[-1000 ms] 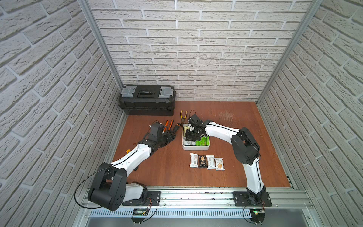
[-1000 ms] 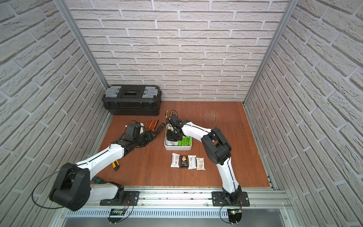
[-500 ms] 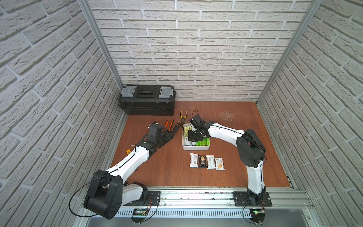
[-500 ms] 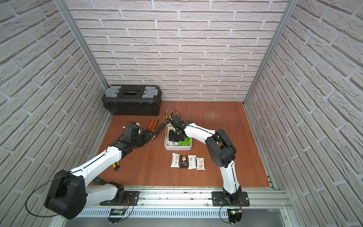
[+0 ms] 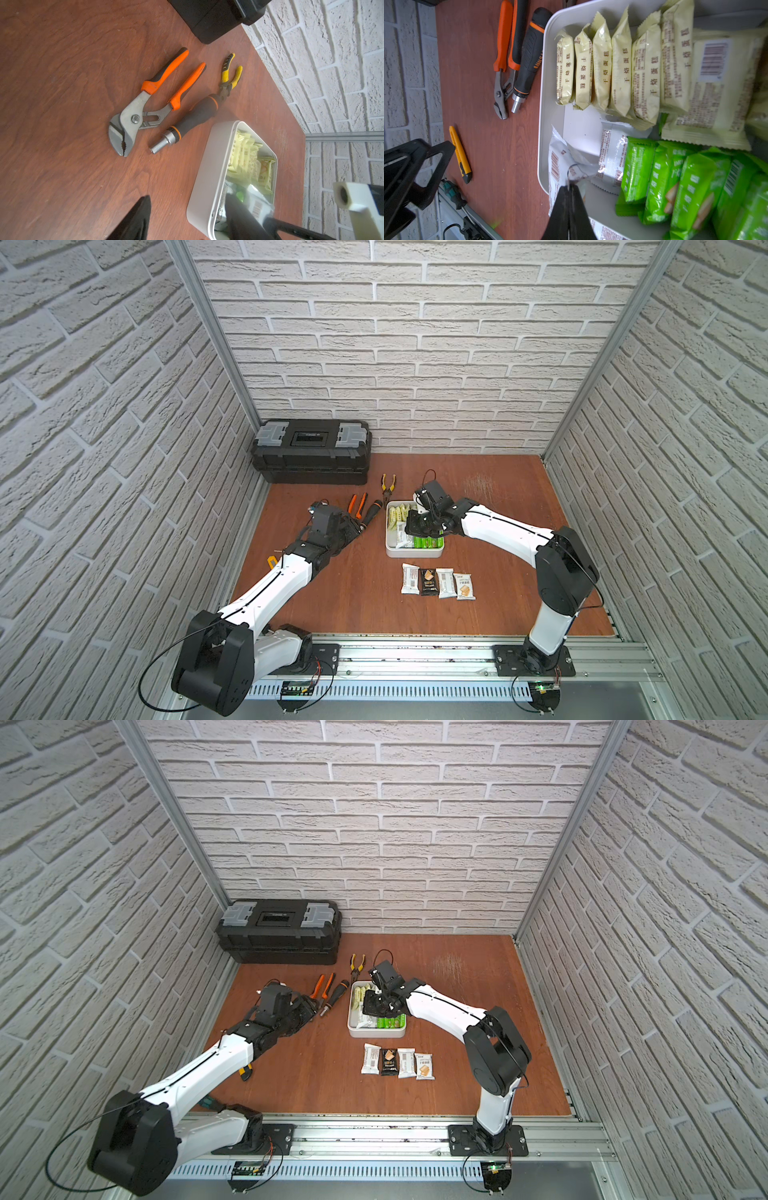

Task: Take the cookies out of the storage box
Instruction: Place the cookie at the center of the board.

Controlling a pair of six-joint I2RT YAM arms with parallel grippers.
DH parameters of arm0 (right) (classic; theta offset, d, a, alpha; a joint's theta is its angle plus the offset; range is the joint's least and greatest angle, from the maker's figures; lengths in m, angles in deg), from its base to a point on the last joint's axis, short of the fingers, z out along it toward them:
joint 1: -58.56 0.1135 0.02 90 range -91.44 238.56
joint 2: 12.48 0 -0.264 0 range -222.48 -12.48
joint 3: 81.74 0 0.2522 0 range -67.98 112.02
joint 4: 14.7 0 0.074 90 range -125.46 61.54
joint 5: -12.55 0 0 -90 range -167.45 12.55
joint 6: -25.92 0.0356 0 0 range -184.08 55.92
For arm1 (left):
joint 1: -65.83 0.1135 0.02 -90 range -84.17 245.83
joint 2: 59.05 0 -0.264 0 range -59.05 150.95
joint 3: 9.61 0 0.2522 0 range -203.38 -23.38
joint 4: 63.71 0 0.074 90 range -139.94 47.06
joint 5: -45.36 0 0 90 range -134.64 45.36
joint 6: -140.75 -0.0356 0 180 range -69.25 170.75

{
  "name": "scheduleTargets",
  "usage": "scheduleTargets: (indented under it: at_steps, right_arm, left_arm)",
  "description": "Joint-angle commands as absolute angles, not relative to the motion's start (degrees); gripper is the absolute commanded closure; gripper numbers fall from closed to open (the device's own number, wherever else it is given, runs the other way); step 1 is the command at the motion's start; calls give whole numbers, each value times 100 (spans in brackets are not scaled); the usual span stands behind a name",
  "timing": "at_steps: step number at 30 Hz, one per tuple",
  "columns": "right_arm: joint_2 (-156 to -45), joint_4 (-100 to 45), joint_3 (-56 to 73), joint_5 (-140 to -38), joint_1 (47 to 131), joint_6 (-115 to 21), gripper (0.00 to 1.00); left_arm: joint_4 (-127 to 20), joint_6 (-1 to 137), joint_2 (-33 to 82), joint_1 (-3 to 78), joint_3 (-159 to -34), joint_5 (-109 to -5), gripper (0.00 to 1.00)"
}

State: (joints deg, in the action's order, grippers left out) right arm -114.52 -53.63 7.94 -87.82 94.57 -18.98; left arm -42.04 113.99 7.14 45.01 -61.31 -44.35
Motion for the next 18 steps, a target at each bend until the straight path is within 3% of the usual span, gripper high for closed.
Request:
scheduleTargets:
  at_steps: [1,9,18]
  right_arm:
    - [-10905,-5038,486,-8843,9498,-1567,98]
    - [-10304,-4773,-439,-8954,10049,-1037,98]
    - [-10633,-4202,-844,-8748,10665,-692,98]
  left_arm:
    - [-4134,11479,581,4473,-5979,-4288,38]
    - [-4081,11543,494,4442,-5911,-4314,38]
    - [-3752,11554,310,4399,-5861,-4323,37]
